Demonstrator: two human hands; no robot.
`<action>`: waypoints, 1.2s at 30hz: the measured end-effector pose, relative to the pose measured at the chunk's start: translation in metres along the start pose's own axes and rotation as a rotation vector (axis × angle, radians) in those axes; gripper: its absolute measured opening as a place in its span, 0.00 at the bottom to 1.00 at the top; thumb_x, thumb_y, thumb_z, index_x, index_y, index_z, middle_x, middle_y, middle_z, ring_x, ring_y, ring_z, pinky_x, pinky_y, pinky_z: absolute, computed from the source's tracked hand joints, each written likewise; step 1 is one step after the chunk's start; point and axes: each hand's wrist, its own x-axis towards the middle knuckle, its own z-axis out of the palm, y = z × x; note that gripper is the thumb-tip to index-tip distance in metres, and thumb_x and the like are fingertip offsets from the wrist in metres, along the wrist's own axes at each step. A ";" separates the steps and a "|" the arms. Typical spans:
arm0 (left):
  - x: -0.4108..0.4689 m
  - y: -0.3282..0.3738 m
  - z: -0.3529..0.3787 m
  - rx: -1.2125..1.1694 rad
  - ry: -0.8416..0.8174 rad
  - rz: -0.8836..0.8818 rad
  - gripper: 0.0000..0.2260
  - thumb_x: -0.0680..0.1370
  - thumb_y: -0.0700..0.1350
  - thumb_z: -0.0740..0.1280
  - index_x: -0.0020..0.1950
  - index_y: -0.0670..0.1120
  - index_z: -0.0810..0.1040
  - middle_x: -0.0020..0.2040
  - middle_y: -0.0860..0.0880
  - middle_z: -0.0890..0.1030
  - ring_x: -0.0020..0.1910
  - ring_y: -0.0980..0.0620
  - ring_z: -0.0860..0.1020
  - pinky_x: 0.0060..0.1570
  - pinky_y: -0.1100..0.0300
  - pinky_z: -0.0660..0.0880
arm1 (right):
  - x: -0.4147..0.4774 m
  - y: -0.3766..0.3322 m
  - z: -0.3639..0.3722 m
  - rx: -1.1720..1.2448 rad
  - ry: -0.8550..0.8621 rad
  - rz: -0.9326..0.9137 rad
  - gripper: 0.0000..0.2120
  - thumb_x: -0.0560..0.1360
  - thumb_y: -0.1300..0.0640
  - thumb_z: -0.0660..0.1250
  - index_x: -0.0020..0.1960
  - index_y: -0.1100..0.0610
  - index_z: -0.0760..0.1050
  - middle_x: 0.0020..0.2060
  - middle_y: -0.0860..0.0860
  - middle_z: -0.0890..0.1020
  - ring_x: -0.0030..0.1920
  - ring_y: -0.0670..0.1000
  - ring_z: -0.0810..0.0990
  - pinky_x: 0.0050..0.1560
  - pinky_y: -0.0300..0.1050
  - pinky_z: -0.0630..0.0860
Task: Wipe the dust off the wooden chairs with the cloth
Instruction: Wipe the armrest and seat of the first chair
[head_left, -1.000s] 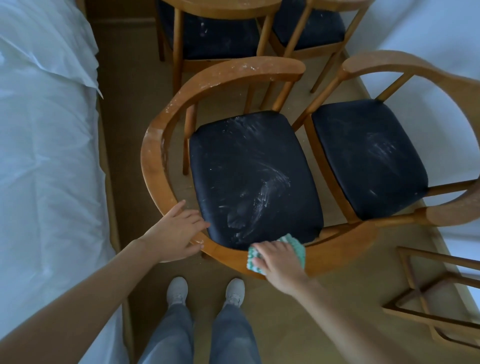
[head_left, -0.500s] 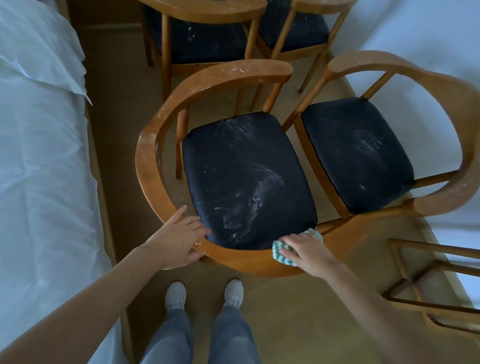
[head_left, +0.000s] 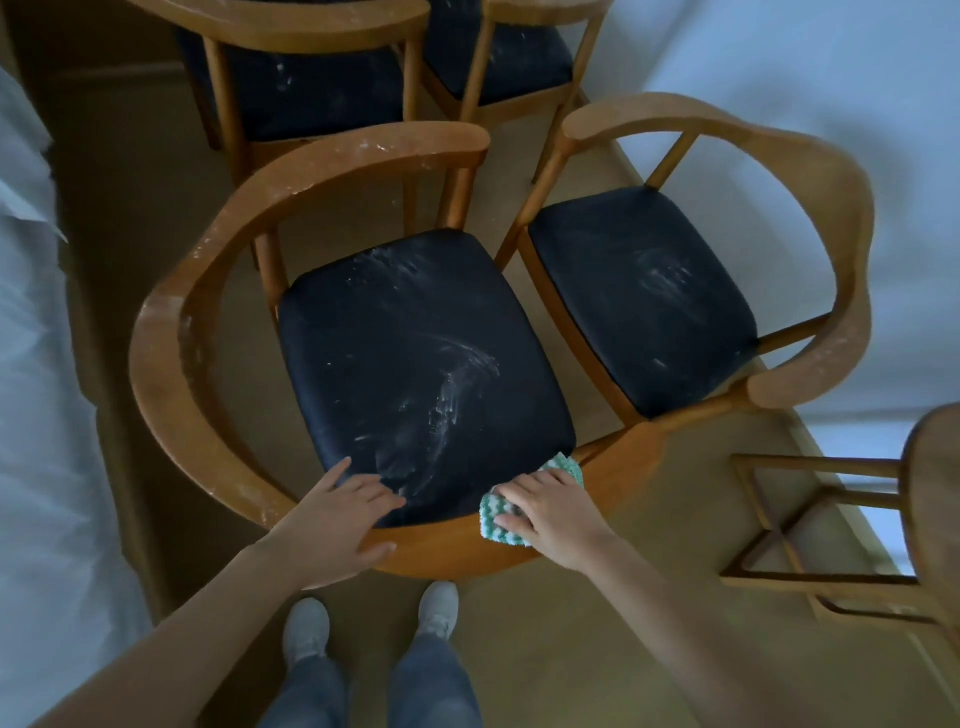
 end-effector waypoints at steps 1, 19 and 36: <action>0.006 0.006 0.001 -0.005 -0.006 0.000 0.25 0.80 0.60 0.52 0.75 0.55 0.55 0.74 0.57 0.60 0.75 0.58 0.52 0.67 0.58 0.32 | -0.002 0.012 -0.003 -0.012 0.008 -0.007 0.48 0.68 0.32 0.22 0.67 0.51 0.69 0.60 0.48 0.77 0.62 0.50 0.73 0.66 0.47 0.64; 0.065 0.067 0.004 -0.037 -0.164 -0.034 0.33 0.72 0.69 0.44 0.75 0.56 0.57 0.72 0.57 0.64 0.73 0.58 0.56 0.70 0.57 0.35 | -0.047 0.111 0.031 0.936 0.474 0.791 0.19 0.81 0.47 0.52 0.67 0.56 0.66 0.50 0.53 0.80 0.46 0.53 0.80 0.44 0.47 0.75; 0.074 0.075 0.009 0.007 -0.184 0.026 0.25 0.81 0.58 0.53 0.76 0.53 0.53 0.72 0.57 0.64 0.72 0.59 0.59 0.72 0.57 0.42 | -0.018 0.105 0.029 1.468 0.781 0.835 0.24 0.82 0.57 0.56 0.76 0.53 0.53 0.67 0.53 0.68 0.62 0.49 0.70 0.59 0.42 0.67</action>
